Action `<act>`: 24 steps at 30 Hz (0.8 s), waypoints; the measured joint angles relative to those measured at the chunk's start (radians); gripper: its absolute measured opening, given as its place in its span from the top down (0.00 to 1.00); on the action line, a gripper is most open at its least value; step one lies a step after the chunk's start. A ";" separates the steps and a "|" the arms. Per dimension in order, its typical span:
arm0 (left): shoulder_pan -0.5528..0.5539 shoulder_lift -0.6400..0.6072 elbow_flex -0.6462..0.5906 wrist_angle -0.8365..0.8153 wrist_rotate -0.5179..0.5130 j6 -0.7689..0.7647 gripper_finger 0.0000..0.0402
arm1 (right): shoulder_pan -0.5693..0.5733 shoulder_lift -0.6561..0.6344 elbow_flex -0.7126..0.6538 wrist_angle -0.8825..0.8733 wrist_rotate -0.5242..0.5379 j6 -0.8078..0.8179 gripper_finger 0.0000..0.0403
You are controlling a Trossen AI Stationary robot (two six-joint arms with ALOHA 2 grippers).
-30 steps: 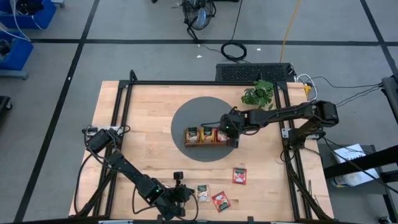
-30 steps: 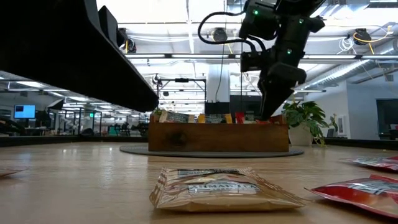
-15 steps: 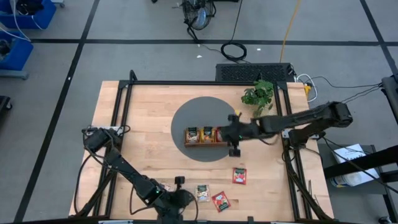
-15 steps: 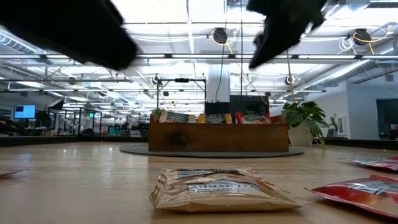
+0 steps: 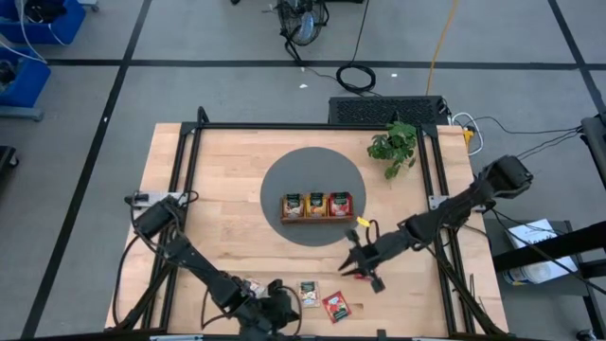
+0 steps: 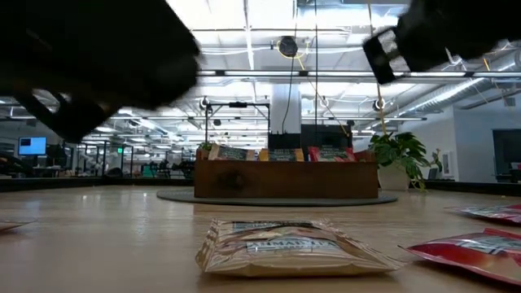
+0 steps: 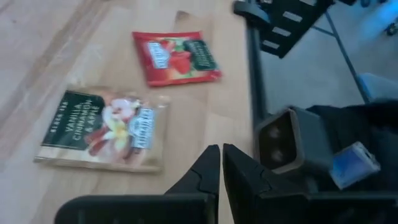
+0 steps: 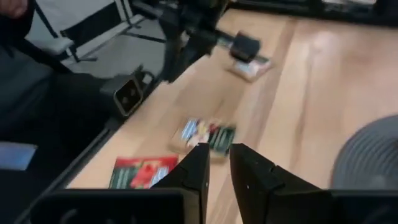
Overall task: Pick & Place Tea
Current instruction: Put the cinnamon tea sachet into the left compartment of the wooden organizer
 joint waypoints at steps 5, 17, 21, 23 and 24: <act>0.049 0.033 -0.001 -0.010 0.059 -0.043 0.94 | 0.035 0.087 -0.087 0.168 -0.002 0.026 0.90; 0.144 0.038 0.001 -0.177 0.089 -0.088 0.94 | -0.023 0.347 -0.081 0.437 -0.020 0.157 0.94; 0.148 0.037 0.002 -0.227 0.046 -0.100 0.94 | -0.054 0.387 -0.081 0.479 -0.046 0.253 0.94; 0.147 0.037 0.002 -0.233 0.039 -0.084 0.94 | -0.064 0.403 -0.081 0.498 -0.054 0.302 0.94; 0.146 0.037 0.002 -0.236 0.038 -0.079 0.94 | -0.068 0.408 -0.081 0.507 -0.056 0.331 0.94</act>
